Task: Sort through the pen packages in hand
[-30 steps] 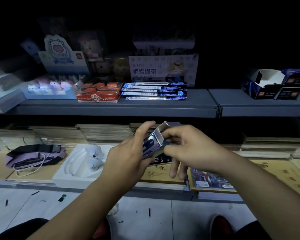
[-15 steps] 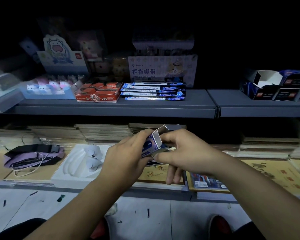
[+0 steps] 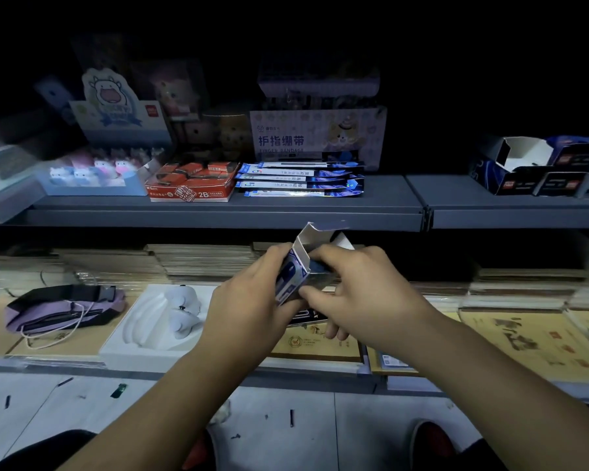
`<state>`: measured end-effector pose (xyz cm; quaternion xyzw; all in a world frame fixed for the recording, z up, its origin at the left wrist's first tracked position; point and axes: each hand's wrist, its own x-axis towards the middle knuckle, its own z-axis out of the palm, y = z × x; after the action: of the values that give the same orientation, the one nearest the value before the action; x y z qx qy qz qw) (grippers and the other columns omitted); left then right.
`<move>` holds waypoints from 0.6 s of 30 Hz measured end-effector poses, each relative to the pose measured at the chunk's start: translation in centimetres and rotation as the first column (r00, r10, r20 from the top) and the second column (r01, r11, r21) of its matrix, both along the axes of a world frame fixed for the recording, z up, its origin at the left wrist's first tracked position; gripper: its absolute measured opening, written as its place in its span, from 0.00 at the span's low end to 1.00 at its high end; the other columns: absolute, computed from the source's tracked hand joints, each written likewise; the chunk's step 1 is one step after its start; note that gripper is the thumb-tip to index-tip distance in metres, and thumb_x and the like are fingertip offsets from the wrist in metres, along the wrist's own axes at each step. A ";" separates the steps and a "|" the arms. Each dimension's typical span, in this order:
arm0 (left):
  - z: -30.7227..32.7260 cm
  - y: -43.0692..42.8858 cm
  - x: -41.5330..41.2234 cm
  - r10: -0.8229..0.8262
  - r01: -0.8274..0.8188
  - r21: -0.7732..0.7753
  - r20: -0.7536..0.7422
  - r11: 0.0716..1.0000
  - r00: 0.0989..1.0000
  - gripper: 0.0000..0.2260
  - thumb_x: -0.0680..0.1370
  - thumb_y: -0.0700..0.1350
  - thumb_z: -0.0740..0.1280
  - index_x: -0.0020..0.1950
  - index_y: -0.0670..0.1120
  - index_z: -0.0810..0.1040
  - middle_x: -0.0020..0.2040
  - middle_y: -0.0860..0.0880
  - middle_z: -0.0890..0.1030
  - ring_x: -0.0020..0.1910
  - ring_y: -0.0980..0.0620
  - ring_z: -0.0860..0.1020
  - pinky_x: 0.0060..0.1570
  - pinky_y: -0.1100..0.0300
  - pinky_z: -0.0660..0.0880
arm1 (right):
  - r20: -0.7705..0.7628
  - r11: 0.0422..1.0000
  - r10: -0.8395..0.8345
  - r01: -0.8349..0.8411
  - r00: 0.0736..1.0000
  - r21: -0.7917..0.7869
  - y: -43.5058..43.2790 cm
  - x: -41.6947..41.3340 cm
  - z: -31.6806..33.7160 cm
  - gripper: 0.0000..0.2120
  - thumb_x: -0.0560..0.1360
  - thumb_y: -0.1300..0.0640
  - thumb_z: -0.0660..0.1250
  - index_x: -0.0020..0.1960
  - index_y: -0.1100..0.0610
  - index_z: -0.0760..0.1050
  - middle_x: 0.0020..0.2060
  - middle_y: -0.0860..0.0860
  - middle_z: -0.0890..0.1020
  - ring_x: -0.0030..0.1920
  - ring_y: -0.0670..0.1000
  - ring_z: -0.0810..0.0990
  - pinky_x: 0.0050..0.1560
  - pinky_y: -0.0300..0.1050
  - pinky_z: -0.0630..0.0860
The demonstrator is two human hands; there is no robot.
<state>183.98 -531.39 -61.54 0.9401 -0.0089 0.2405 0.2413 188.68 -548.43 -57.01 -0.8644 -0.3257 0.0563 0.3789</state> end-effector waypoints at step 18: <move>0.8 1.0 -0.9 -0.309 0.256 -0.688 0.048 0.679 0.950 0.47 0.67 0.39 0.81 0.75 0.59 0.56 0.60 0.53 0.84 0.43 0.49 0.85 0.39 0.58 0.79 | -0.151 0.810 -0.135 0.197 0.979 0.553 -0.3 1.4 -0.4 0.18 0.73 0.59 0.77 0.61 0.51 0.78 0.49 0.52 0.84 0.39 0.49 0.85 0.41 0.42 0.80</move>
<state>183.08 -530.40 -60.73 0.7787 -0.0556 0.1522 0.6061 190.05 -548.69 -57.42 -0.7343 -0.2308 -0.0309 0.6376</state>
